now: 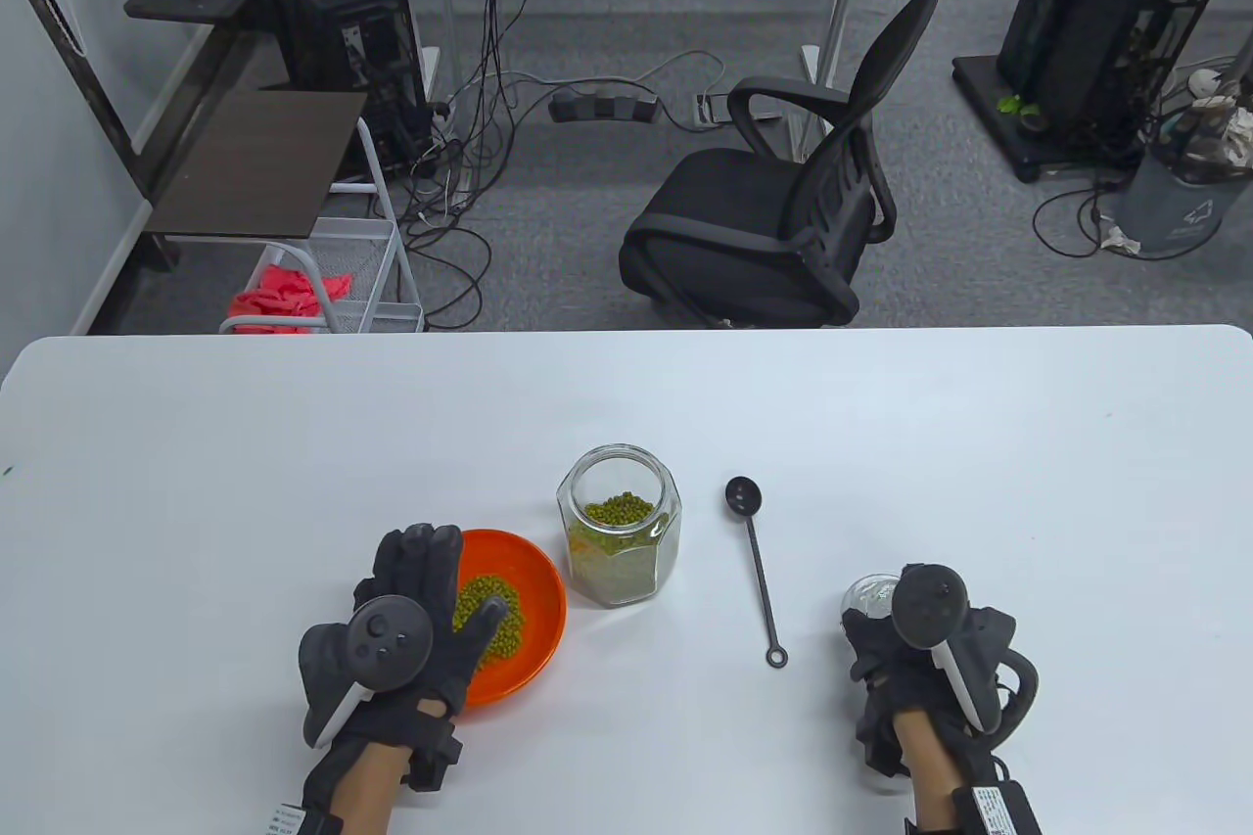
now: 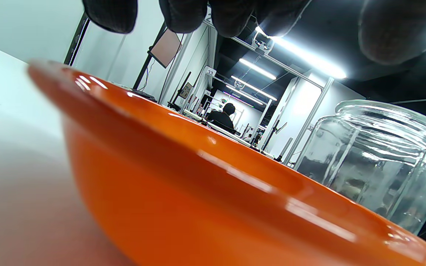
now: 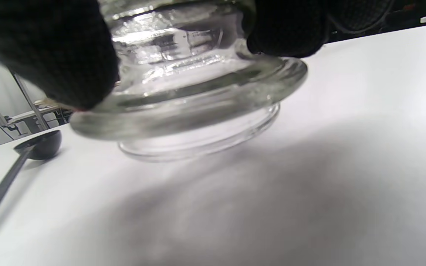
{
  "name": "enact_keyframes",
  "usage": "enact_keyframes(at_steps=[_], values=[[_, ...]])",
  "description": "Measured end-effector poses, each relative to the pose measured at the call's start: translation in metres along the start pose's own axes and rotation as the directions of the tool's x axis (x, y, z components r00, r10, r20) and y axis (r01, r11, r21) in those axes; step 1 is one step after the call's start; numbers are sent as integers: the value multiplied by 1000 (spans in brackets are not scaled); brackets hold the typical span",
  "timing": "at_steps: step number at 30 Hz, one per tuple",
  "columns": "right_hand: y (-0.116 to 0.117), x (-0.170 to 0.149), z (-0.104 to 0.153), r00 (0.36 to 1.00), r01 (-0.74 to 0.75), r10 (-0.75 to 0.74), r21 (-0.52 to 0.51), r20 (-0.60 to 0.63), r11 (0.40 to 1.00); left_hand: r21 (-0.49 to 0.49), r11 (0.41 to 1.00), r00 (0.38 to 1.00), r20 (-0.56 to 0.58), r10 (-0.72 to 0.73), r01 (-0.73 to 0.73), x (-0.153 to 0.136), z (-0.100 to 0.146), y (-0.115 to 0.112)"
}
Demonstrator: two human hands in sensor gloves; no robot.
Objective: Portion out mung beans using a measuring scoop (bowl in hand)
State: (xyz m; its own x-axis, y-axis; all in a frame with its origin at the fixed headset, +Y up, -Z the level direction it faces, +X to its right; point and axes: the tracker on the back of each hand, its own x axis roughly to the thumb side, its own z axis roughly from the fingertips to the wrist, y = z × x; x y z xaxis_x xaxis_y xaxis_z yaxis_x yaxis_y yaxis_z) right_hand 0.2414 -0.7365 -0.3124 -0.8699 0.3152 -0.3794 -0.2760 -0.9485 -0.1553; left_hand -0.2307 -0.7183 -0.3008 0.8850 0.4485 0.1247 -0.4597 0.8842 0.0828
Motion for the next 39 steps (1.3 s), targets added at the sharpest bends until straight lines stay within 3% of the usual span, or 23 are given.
enact_keyframes(at_steps=[14, 30, 39], values=[[-26, 44, 8, 989, 70, -61, -62, 134, 996, -2, 1000, 1000, 3, 16, -16, 0, 0, 0], [-76, 118, 14, 945, 197, -166, -82, 282, 977, -4, 999, 999, 3, 32, -32, -2, 0, -1], [-84, 152, 20, 905, 284, -230, -108, 358, 953, 0, 999, 999, -2, 54, -54, -4, 0, 1]])
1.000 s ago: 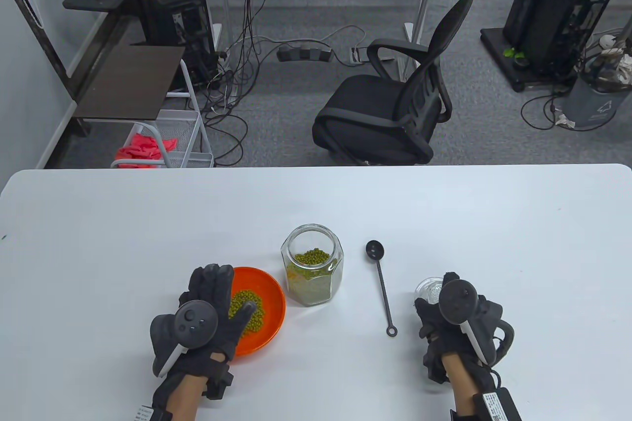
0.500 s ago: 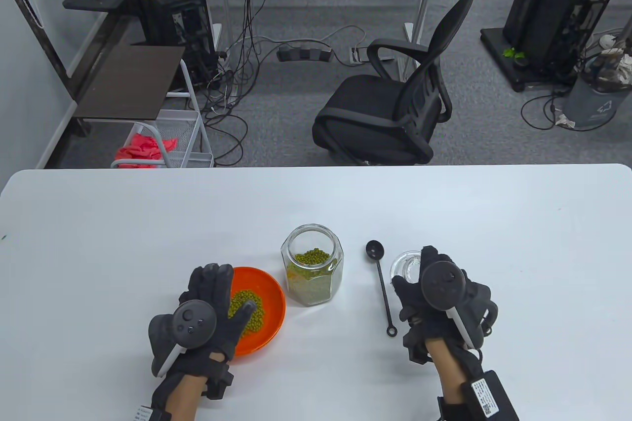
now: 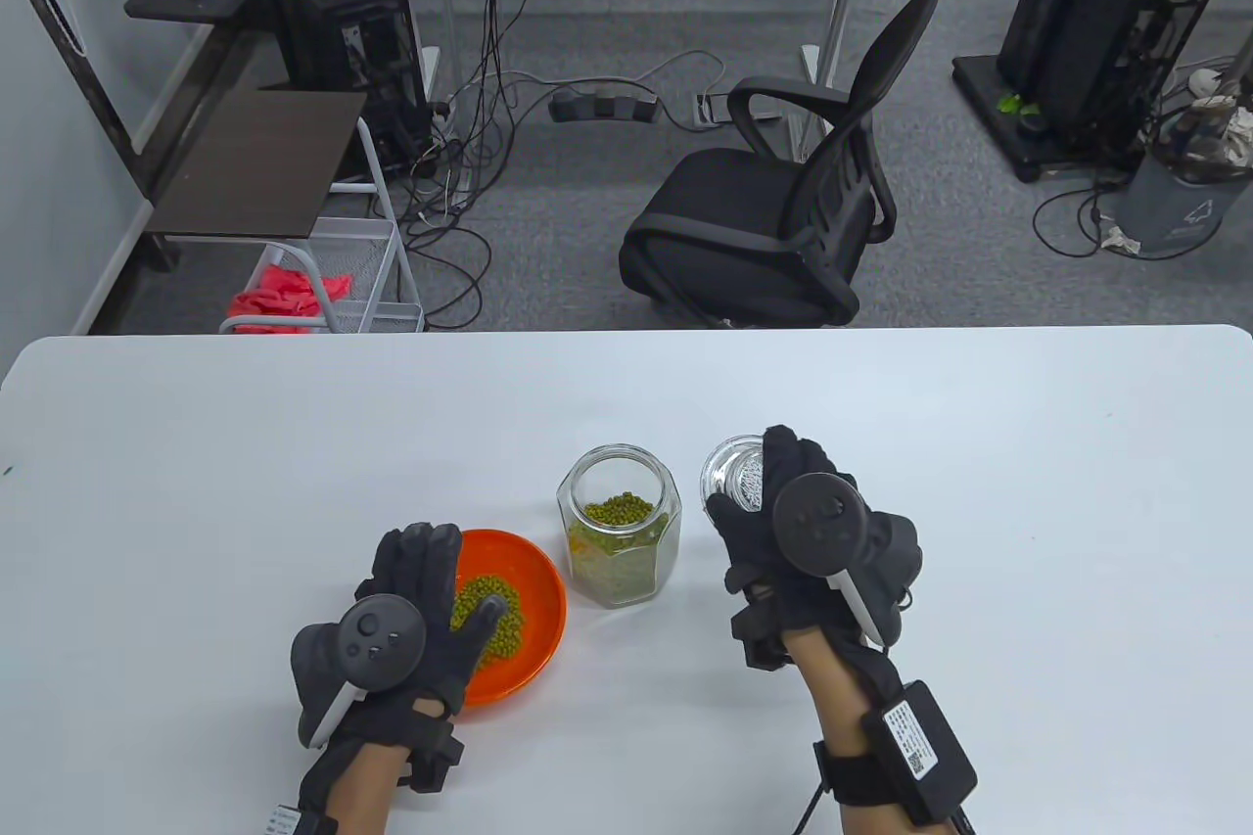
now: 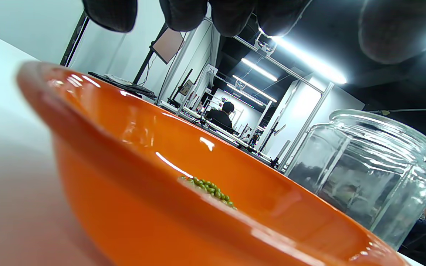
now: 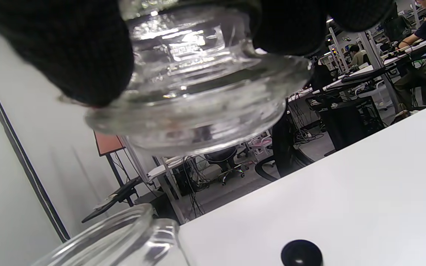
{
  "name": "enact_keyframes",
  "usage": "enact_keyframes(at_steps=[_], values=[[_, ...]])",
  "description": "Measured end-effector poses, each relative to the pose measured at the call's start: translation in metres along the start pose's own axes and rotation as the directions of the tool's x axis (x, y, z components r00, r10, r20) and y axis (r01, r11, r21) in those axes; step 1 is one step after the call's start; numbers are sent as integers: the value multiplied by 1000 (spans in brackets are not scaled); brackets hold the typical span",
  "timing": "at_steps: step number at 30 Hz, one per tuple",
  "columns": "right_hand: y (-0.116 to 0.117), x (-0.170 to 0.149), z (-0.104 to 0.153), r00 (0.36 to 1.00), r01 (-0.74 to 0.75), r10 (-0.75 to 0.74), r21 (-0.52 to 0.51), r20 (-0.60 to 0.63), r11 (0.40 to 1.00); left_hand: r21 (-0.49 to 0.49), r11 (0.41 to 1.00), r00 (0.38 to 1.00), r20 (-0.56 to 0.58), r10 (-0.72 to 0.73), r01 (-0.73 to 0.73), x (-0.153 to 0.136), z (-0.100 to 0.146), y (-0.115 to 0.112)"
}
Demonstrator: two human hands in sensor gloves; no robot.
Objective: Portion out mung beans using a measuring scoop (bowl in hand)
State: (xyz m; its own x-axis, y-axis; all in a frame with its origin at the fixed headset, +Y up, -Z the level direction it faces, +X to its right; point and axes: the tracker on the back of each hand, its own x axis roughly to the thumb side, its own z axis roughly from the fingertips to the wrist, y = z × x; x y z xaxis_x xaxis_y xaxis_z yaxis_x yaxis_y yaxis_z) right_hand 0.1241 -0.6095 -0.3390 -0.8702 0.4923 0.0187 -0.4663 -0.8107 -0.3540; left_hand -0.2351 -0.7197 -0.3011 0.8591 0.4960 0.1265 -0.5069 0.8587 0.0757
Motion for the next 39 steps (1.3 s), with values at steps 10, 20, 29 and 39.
enact_keyframes(at_steps=[10, 20, 29, 39], values=[[13, 32, -12, 998, 35, -36, 13, 54, 999, 6, 1000, 1000, -12, 16, -16, -2, 0, 2], [37, 58, -21, 990, 21, -30, 66, 136, 998, 0, 1000, 1000, -15, 17, -17, -3, 0, 2], [63, 68, -27, 987, 36, -54, 119, 154, 992, 8, 999, 999, -36, 32, -31, -8, -1, 5], [78, 78, -29, 983, -33, -2, 192, 181, 981, 9, 999, 998, -44, 40, -39, -9, -1, 6]])
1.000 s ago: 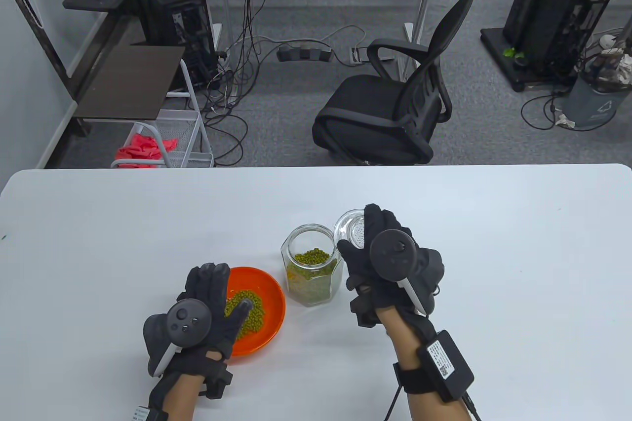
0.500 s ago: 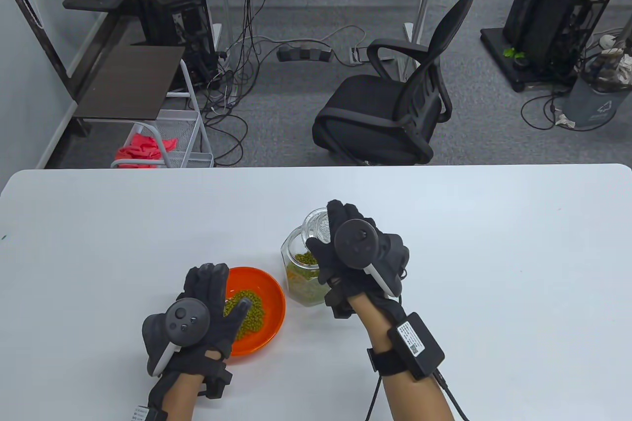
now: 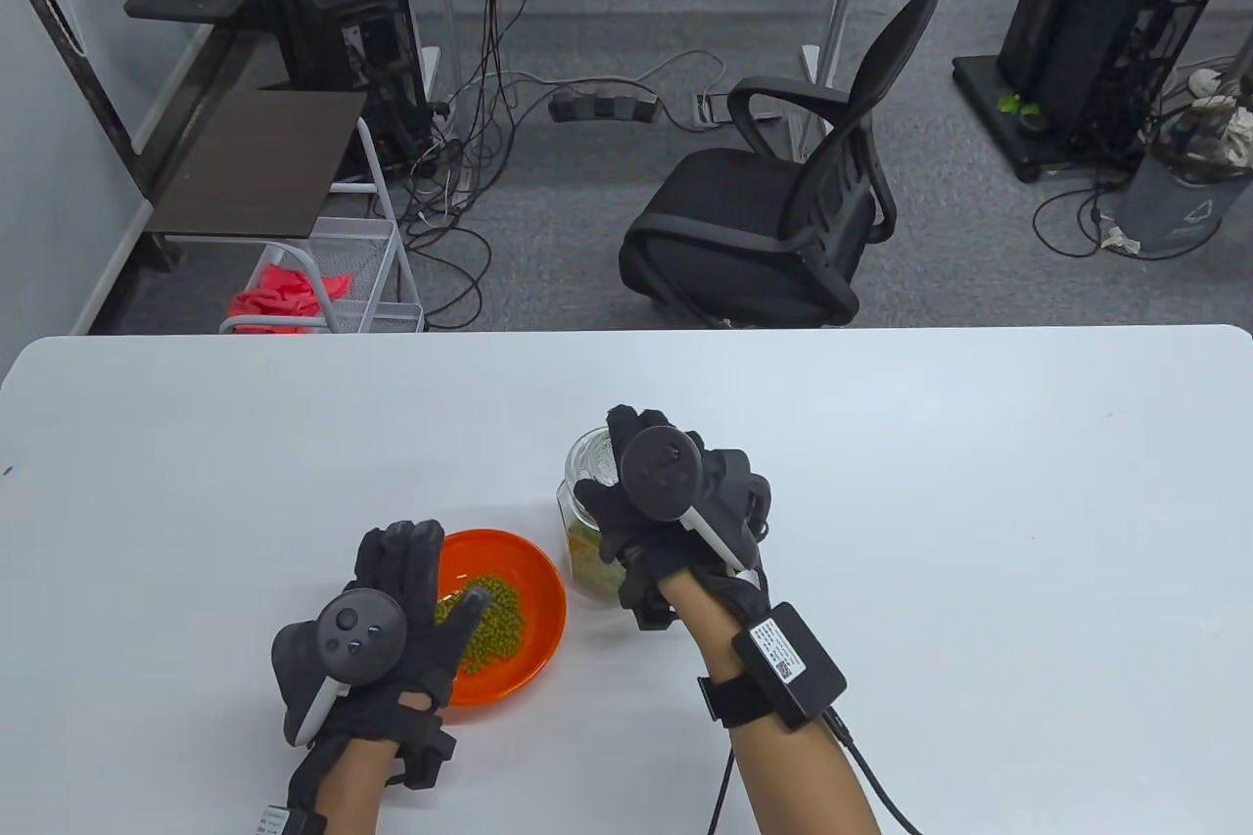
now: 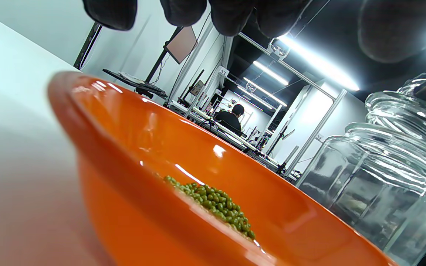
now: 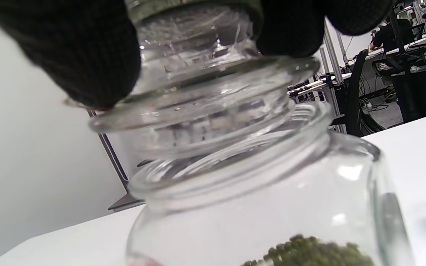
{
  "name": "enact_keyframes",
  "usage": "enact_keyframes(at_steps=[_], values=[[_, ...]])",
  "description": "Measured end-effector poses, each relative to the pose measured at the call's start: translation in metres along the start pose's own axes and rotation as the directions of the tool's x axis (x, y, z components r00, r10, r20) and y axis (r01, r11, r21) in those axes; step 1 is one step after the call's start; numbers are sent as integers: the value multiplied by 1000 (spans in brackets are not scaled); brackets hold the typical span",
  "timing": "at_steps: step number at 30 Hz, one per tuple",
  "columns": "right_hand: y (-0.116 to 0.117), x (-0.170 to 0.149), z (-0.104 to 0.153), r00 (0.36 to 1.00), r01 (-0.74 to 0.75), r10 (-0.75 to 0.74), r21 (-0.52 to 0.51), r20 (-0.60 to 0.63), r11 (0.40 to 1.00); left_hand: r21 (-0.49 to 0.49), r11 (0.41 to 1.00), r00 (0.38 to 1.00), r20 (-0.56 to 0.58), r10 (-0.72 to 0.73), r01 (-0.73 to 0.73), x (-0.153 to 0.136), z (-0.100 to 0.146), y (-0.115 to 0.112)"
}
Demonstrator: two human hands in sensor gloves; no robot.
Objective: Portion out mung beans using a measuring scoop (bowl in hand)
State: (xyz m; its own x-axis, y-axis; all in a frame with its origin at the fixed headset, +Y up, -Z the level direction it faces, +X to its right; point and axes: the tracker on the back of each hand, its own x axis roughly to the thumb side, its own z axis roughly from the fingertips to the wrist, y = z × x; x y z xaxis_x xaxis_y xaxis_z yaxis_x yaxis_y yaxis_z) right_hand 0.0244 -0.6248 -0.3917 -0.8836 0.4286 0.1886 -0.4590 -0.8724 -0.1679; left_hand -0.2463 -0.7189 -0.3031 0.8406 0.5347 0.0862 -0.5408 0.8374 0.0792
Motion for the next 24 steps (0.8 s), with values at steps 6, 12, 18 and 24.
enact_keyframes(at_steps=[6, 12, 18, 24], values=[[6, 3, 1, 998, -64, 64, 13, 2, 998, -5, 1000, 1000, 3, 5, -5, 1, 0, -1], [13, 0, 2, 997, -71, 71, 24, -5, 997, -6, 1000, 1000, 9, 0, 0, 1, 0, -2], [16, 3, 1, 995, -100, 101, 79, -10, 992, -3, 1000, 1000, 6, 5, -5, 1, 0, -1], [16, 3, 5, 993, -97, 102, 101, -51, 990, -3, 1000, 1000, 6, 8, -8, 1, 0, -2]])
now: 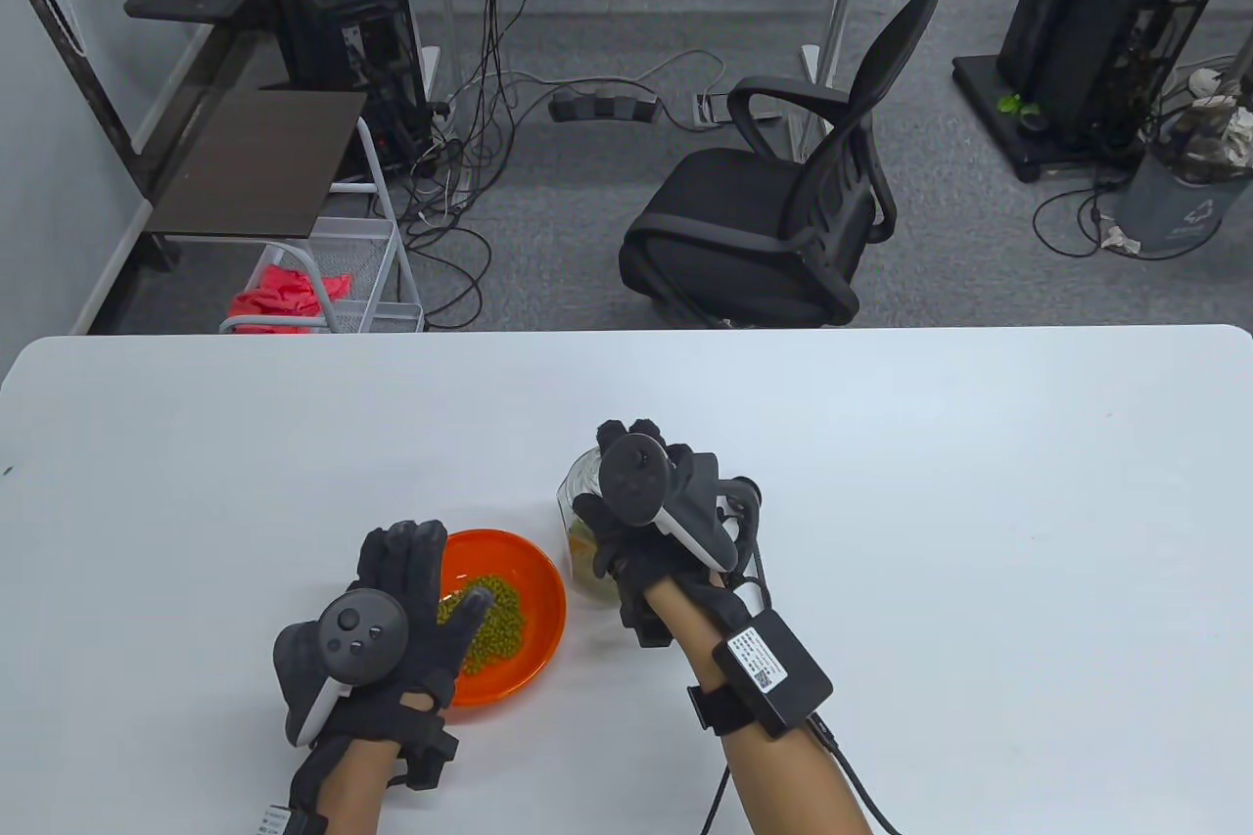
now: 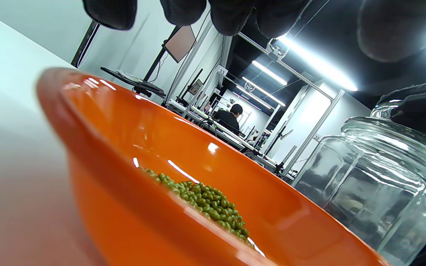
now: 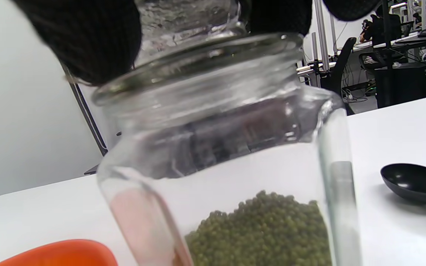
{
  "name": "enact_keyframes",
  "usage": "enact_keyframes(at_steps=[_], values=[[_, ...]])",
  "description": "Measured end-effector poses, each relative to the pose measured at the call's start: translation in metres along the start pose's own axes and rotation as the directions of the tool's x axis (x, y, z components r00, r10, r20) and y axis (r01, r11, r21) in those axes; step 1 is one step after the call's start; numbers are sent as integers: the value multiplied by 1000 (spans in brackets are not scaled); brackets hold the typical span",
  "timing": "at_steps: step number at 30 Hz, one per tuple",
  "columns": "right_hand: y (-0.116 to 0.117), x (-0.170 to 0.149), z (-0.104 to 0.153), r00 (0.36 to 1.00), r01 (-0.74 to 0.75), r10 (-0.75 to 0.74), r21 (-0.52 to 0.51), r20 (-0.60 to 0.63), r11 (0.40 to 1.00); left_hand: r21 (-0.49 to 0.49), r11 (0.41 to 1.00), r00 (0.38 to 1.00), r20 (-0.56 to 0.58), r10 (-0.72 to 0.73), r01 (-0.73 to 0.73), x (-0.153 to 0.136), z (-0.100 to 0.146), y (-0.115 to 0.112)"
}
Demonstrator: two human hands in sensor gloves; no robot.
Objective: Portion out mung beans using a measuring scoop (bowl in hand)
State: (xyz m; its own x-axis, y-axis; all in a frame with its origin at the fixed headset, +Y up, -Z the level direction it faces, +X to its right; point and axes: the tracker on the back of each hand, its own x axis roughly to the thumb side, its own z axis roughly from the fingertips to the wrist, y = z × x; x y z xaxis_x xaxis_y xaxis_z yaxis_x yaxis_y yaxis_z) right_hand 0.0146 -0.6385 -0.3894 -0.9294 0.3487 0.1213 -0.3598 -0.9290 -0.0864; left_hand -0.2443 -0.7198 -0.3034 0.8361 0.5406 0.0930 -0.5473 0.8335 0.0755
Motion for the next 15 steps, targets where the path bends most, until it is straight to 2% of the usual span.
enact_keyframes(at_steps=[8, 15], values=[[2, -3, 6, 1000, 2, -1, 31, -18, 1000, -5, 1000, 1000, 3, 2, -2, 1, 0, -1], [-20, -11, 25, 998, 54, -55, -17, -13, 998, -7, 1000, 1000, 7, 2, -2, 2, 0, -1]])
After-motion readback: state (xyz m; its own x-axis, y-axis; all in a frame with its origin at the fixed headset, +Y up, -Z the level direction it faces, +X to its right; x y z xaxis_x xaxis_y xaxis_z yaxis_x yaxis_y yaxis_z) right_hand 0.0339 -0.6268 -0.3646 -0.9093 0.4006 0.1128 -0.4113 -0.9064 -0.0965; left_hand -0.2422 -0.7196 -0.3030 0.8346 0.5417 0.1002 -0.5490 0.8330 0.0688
